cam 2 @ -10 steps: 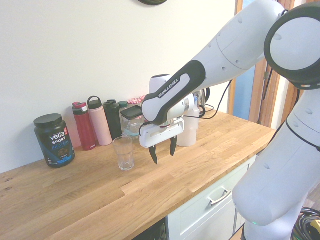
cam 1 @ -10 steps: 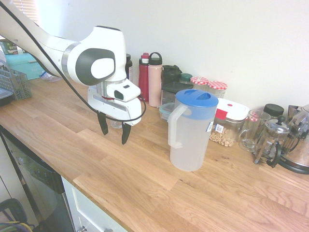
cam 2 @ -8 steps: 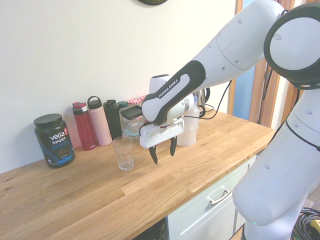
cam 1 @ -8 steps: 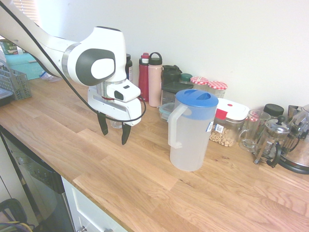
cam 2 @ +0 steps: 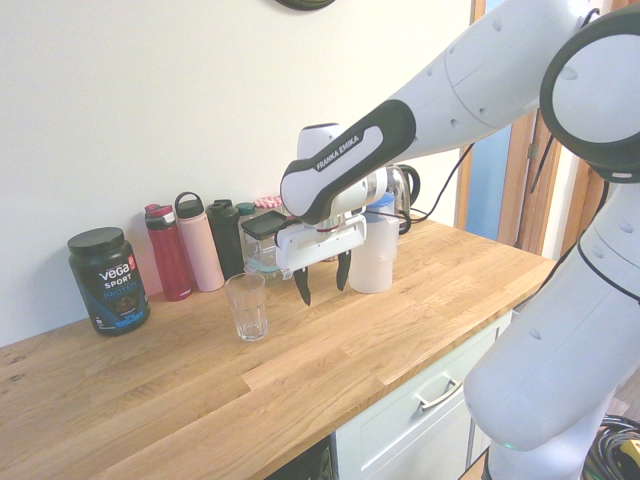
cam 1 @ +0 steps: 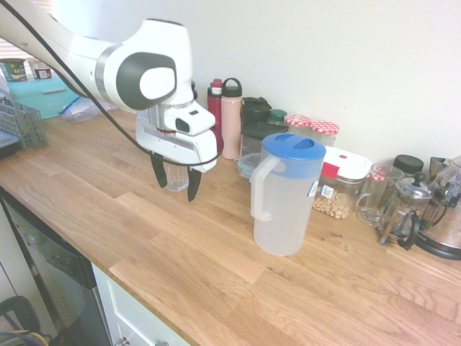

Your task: Pour me some water

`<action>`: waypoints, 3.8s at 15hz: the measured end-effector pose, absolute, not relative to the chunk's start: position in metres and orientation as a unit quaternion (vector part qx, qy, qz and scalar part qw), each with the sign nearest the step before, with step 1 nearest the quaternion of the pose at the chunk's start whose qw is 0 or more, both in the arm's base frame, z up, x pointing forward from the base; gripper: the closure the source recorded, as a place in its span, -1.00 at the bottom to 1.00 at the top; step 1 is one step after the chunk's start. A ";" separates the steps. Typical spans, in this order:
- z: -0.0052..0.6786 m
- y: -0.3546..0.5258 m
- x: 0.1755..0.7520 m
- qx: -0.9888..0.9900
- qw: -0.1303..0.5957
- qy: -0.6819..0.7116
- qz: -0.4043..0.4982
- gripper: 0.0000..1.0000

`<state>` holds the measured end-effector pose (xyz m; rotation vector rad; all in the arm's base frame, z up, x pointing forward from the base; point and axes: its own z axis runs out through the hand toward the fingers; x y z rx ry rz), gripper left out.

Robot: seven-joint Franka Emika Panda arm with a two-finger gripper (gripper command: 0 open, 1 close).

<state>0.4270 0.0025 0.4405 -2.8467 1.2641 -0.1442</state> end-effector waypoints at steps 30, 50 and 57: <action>0.503 -0.198 0.444 -0.886 0.023 0.456 -0.079 1.00; 0.502 -0.193 0.445 -0.887 0.021 0.455 -0.074 1.00; 0.567 -0.189 0.420 -0.898 0.019 0.430 -0.092 1.00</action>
